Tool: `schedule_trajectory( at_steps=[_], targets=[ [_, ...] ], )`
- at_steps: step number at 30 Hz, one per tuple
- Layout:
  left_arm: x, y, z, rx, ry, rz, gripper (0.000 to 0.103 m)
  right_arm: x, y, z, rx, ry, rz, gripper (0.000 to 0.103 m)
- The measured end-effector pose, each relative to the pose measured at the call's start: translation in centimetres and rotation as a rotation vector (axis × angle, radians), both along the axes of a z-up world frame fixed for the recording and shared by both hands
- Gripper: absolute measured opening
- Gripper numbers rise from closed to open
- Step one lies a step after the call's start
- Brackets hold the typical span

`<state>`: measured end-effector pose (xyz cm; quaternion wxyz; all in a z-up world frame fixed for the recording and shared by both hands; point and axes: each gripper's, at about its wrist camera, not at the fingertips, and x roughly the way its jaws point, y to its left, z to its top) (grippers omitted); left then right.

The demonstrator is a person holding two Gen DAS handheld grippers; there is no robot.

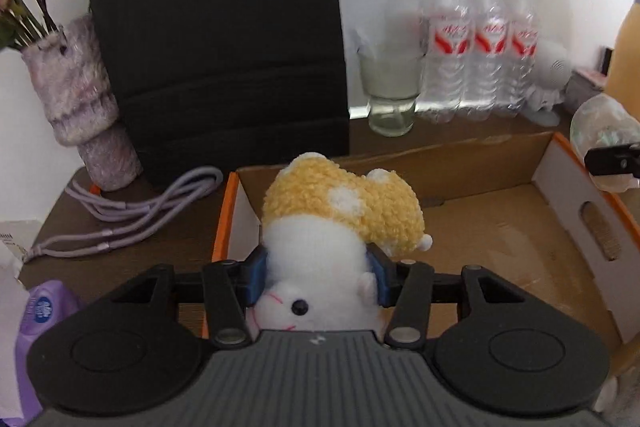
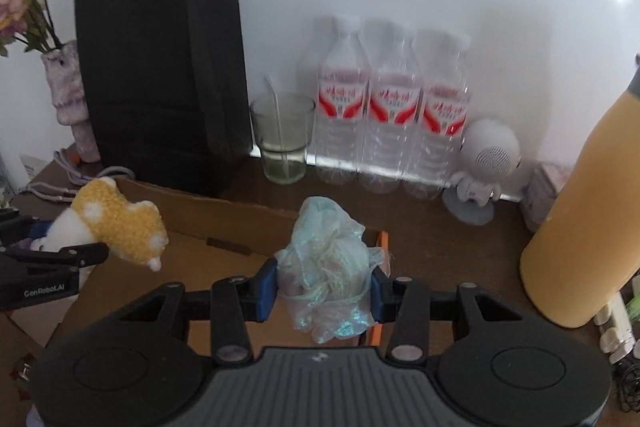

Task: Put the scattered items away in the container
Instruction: 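Carry the sheep and bag into the cardboard box and open both tools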

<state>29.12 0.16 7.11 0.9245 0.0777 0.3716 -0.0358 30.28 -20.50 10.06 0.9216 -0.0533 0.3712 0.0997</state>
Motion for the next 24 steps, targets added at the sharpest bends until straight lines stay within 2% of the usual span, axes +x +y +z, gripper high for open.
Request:
schedule_trajectory(
  at_steps=[3,4,6,8,10,12,16,20,24],
  targets=[
    [1.4,1.0,-1.7,-0.021,0.066,0.053,0.052,1.8,2.2,-2.9,-0.118,0.028,0.031,0.043],
    [1.6,1.2,-2.2,-0.015,0.078,0.069,0.056,2.3,2.9,-3.7,-0.144,0.042,0.039,0.043],
    [1.7,1.6,-2.3,-0.020,0.077,0.080,0.056,2.9,3.8,-5.2,-0.203,0.069,0.061,0.044],
    [1.4,1.8,-1.8,-0.030,0.067,0.077,0.061,3.1,4.7,-6.6,-0.308,0.064,0.052,0.052],
    [1.3,1.8,-1.4,-0.040,0.066,0.076,0.074,3.4,5.1,-7.4,-0.363,0.072,0.049,0.060],
    [1.0,1.8,-0.9,-0.046,0.055,0.084,0.079,3.1,4.6,-6.8,-0.311,0.078,0.065,0.062],
    [0.1,2.4,1.5,-0.108,0.026,0.090,0.080,1.9,2.9,-2.9,-0.211,0.028,0.035,0.077],
    [-1.3,3.4,5.2,-0.137,-0.025,0.105,0.085,-0.1,1.0,1.8,-0.085,-0.017,0.009,0.080],
    [-3.6,4.4,7.3,-0.163,-0.005,0.085,0.091,-3.8,-0.7,4.2,0.028,-0.026,0.039,0.083]
  ],
)
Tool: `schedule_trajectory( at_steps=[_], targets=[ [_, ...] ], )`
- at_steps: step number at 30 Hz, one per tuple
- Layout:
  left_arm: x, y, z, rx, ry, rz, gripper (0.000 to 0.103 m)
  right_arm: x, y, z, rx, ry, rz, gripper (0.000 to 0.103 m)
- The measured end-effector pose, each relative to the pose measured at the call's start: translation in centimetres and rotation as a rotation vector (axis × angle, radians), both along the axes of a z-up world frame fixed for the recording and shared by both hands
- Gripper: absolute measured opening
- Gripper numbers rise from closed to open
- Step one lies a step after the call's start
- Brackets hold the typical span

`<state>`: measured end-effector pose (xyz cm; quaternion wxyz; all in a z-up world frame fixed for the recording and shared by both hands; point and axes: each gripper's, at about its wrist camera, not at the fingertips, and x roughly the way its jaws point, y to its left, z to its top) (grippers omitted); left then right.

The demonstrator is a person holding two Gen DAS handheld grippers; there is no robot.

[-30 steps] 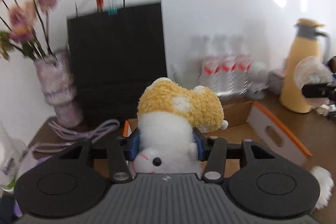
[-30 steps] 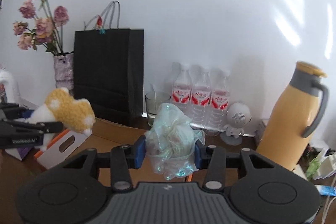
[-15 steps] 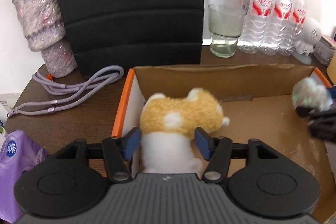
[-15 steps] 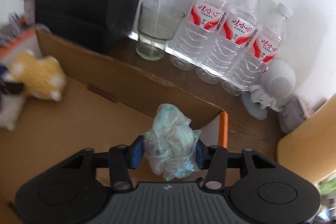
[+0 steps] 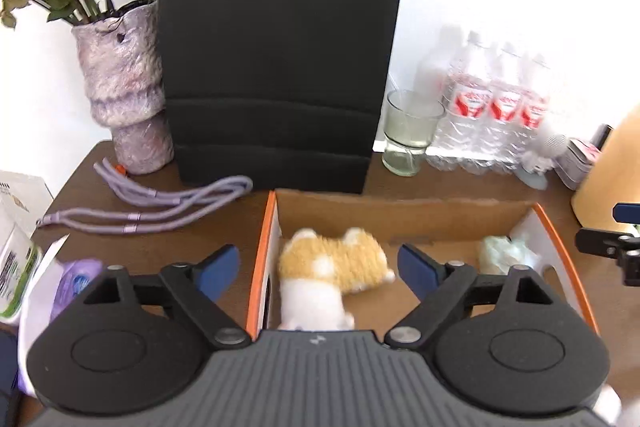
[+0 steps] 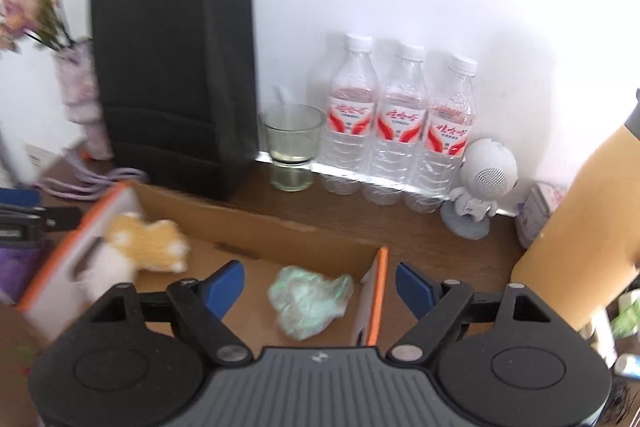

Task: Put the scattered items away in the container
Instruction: 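Carry the sheep and bag into the cardboard box and open both tools, then grasp the yellow soap bar with the right tool while the left tool grasps the red rose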

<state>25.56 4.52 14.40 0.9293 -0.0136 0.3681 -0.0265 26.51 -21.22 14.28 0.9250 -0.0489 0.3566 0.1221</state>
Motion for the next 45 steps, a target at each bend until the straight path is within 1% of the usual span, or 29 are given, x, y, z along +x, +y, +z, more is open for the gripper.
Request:
schedule_trajectory(
  at_steps=[2,4,5,8,11,13,15,20,23,25,27,29,32,33,35,37,38,42,44,45],
  targets=[
    [-2.0,-0.1,0.3,0.018,-0.032,0.004,0.094,-2.2,-0.6,0.5,0.039,-0.012,-0.001,0.085],
    [-4.5,-0.1,0.5,0.005,-0.096,0.020,0.101,-4.5,-0.8,0.4,0.046,-0.054,-0.026,0.085],
    [-5.9,-0.2,0.4,-0.003,-0.133,0.019,0.101,-5.6,-0.8,0.2,0.048,-0.079,-0.036,0.085],
    [-10.8,-0.6,-0.5,-0.019,-0.300,-0.002,0.103,-9.7,-0.5,-0.4,0.080,-0.175,-0.033,0.085],
    [-15.3,-0.9,-1.9,-0.031,-0.444,-0.025,0.103,-14.1,0.0,-1.6,0.111,-0.315,-0.004,0.085],
    [-17.7,-0.9,-2.9,-0.055,-0.501,-0.033,0.103,-16.4,0.1,-2.7,0.119,-0.368,-0.010,0.085],
    [-19.8,-1.1,-3.9,-0.074,-0.533,-0.045,0.103,-18.2,0.1,-4.0,0.153,-0.379,-0.022,0.085],
    [-23.0,-2.0,-5.0,-0.052,-0.534,-0.091,0.103,-21.0,-0.5,-6.4,0.243,-0.343,-0.069,0.086],
    [-24.7,-2.6,-5.5,-0.029,-0.534,-0.110,0.103,-22.4,-0.9,-7.3,0.266,-0.337,-0.092,0.086],
    [-25.8,-2.8,-6.1,-0.014,-0.525,-0.108,0.103,-23.4,-1.1,-7.6,0.262,-0.334,-0.103,0.086],
    [-26.8,-2.8,-6.9,-0.026,-0.507,-0.108,0.103,-24.5,-0.9,-7.8,0.240,-0.337,-0.090,0.086],
    [-27.5,-2.6,-7.7,-0.060,-0.470,-0.103,0.103,-25.8,-0.8,-7.9,0.215,-0.340,-0.076,0.087],
    [-28.1,-2.6,-8.9,-0.091,-0.414,-0.106,0.103,-27.5,-1.1,-8.1,0.218,-0.335,-0.068,0.087],
    [-28.1,-2.8,-9.3,-0.086,-0.402,-0.119,0.103,-28.0,-1.2,-8.2,0.221,-0.335,-0.068,0.087],
    [-27.9,-3.4,-9.9,-0.048,-0.388,-0.140,0.103,-28.6,-1.5,-8.6,0.223,-0.328,-0.072,0.087],
    [-27.3,-3.6,-10.2,-0.013,-0.370,-0.120,0.103,-28.7,-1.7,-9.2,0.226,-0.311,-0.077,0.087],
    [-26.9,-3.4,-10.3,-0.012,-0.358,-0.103,0.103,-28.6,-1.7,-9.5,0.219,-0.297,-0.073,0.087],
    [-24.3,-1.3,-10.1,-0.062,-0.317,-0.033,0.103,-28.0,-1.1,-10.1,0.193,-0.274,-0.045,0.085],
    [-22.5,0.0,-9.9,-0.093,-0.310,0.004,0.103,-27.6,-0.4,-10.0,0.178,-0.271,-0.019,0.077],
    [-21.5,0.6,-9.8,-0.112,-0.300,0.021,0.102,-27.3,0.0,-10.0,0.168,-0.263,-0.002,0.075]
  ],
)
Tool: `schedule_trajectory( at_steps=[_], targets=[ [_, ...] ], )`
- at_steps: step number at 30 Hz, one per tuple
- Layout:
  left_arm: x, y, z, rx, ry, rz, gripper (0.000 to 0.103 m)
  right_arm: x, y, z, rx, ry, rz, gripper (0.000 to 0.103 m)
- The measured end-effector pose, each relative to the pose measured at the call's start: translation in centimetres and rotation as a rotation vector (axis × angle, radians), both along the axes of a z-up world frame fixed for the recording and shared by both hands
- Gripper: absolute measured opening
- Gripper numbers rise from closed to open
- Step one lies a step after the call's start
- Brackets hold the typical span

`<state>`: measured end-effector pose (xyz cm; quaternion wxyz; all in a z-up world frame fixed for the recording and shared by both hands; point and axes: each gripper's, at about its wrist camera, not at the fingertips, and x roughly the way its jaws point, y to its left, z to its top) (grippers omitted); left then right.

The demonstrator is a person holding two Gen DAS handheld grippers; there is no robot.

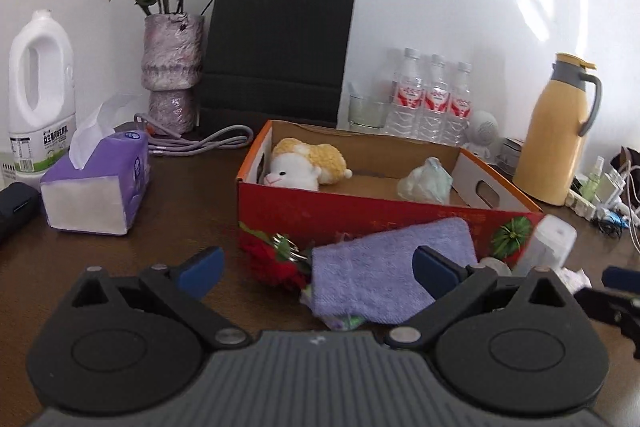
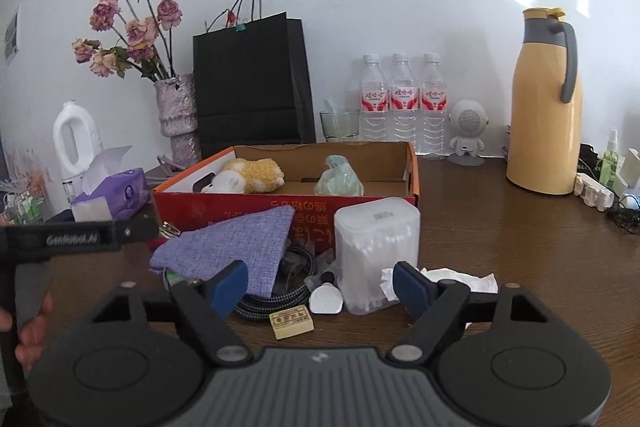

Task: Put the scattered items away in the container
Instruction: 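Grasp the yellow soap bar with the right tool while the left tool grasps the red rose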

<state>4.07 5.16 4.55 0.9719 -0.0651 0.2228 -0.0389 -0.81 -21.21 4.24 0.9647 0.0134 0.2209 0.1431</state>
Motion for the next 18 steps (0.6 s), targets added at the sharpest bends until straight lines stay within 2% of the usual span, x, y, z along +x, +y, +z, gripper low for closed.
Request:
schedule_trajectory(
  at_steps=[2,4,7,11,13,14,16,18],
  targets=[
    [2.3,1.4,0.1,-0.054,0.046,0.027,0.092,0.7,0.9,-0.4,-0.026,0.025,0.024,0.066],
    [4.4,2.3,-0.1,-0.091,0.105,0.059,0.076,1.5,1.6,-1.1,-0.047,0.051,0.044,0.060],
    [6.3,2.9,-0.8,-0.098,0.166,0.065,0.069,2.3,2.2,-2.1,-0.074,0.090,0.064,0.055],
    [7.3,3.3,-1.3,-0.120,0.171,0.086,0.067,3.4,2.4,-3.2,-0.090,0.146,0.068,0.053],
    [7.6,3.4,-1.4,-0.128,0.182,0.078,0.043,3.7,2.6,-3.5,-0.089,0.168,0.088,0.047],
    [7.6,3.6,-1.6,-0.136,0.189,0.083,0.038,3.7,2.8,-3.6,-0.098,0.176,0.095,0.044],
    [7.4,3.9,-1.7,-0.162,0.185,0.088,0.026,3.8,3.0,-3.7,-0.107,0.179,0.108,0.043],
    [7.3,4.0,-1.5,-0.170,0.171,0.088,0.019,4.1,3.0,-3.9,-0.103,0.184,0.110,0.043]
  ],
)
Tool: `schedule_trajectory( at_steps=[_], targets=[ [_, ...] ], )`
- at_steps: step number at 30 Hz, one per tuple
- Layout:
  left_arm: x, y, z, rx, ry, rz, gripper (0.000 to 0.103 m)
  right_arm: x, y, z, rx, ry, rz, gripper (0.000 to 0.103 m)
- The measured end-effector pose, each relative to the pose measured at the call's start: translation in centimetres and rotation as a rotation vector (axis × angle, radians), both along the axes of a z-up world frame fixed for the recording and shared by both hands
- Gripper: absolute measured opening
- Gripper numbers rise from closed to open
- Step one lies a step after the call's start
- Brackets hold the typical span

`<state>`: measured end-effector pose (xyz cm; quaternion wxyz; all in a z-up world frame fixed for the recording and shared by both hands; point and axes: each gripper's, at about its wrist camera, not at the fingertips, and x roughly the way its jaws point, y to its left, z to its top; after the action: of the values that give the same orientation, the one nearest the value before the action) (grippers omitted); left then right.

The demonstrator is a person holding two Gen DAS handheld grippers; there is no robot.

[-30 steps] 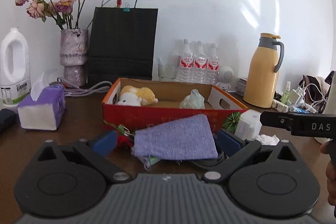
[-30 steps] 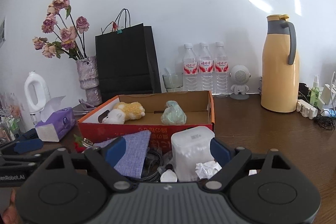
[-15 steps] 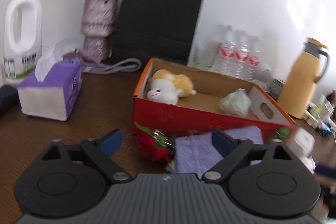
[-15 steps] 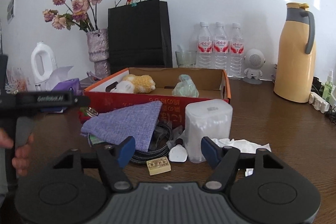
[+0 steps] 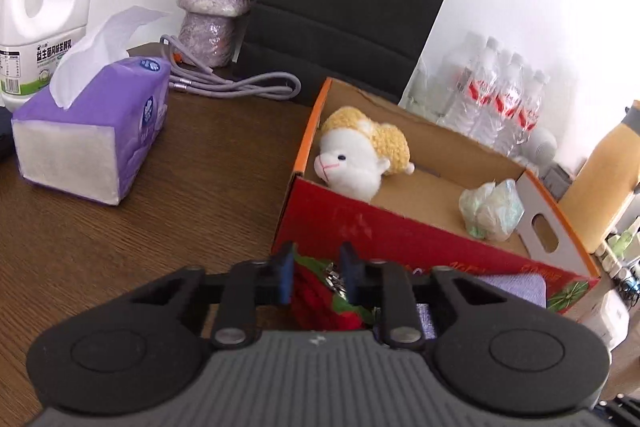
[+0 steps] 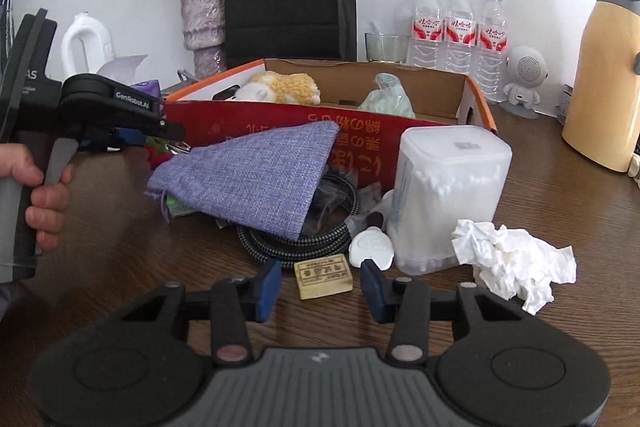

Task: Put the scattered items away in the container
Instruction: 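Grasp the yellow soap bar with the right tool while the left tool grasps the red rose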

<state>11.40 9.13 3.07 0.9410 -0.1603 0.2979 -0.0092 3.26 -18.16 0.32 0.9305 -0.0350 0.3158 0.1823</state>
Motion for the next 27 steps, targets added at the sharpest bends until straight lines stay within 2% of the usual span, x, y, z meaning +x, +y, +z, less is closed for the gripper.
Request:
schedule_trajectory(
  at_steps=[2,4,5,8,11,13,16,17,20,23,24,25,27],
  targets=[
    [-0.3,-0.1,0.3,0.003,-0.012,-0.004,0.015,0.5,0.2,-0.2,-0.009,0.010,-0.004,0.041],
    [-0.8,0.0,0.7,0.005,-0.037,0.001,0.005,0.6,0.2,-0.2,-0.005,0.010,0.000,0.037],
    [-1.2,0.1,0.9,0.008,-0.043,0.004,0.004,0.6,0.1,-0.2,0.001,0.011,0.006,0.032],
    [-2.7,0.4,1.9,0.015,-0.083,0.011,0.004,0.1,0.1,-0.1,-0.006,0.001,-0.003,0.031],
    [-5.0,0.2,3.0,0.072,-0.121,0.000,0.003,-1.1,-0.3,0.8,0.014,-0.029,-0.010,0.031],
    [-7.6,-0.7,3.7,0.181,-0.192,-0.029,0.003,-2.2,-0.7,1.6,0.020,-0.058,-0.009,0.031],
    [-12.5,-4.0,4.2,0.447,-0.303,-0.123,0.003,-3.9,-1.2,2.5,0.014,-0.083,-0.013,0.031],
    [-13.8,-5.1,4.0,0.507,-0.319,-0.178,0.003,-4.5,-1.4,2.6,0.012,-0.087,-0.014,0.031],
    [-16.7,-8.2,2.1,0.587,-0.270,-0.327,0.004,-5.9,-1.5,2.6,-0.011,-0.079,-0.013,0.031],
    [-19.0,-10.7,-0.2,0.658,-0.258,-0.443,0.007,-7.0,-1.8,2.1,-0.010,-0.060,-0.019,0.031],
    [-19.7,-11.2,-0.6,0.661,-0.263,-0.447,0.017,-7.3,-2.0,2.0,-0.012,-0.055,-0.021,0.031],
    [-20.2,-11.7,-0.8,0.660,-0.268,-0.434,0.048,-7.6,-2.1,2.0,-0.011,-0.051,-0.022,0.031],
    [-21.4,-12.2,-0.7,0.596,-0.280,-0.481,0.079,-8.0,-2.6,1.9,-0.006,-0.047,-0.027,0.032]
  ],
)
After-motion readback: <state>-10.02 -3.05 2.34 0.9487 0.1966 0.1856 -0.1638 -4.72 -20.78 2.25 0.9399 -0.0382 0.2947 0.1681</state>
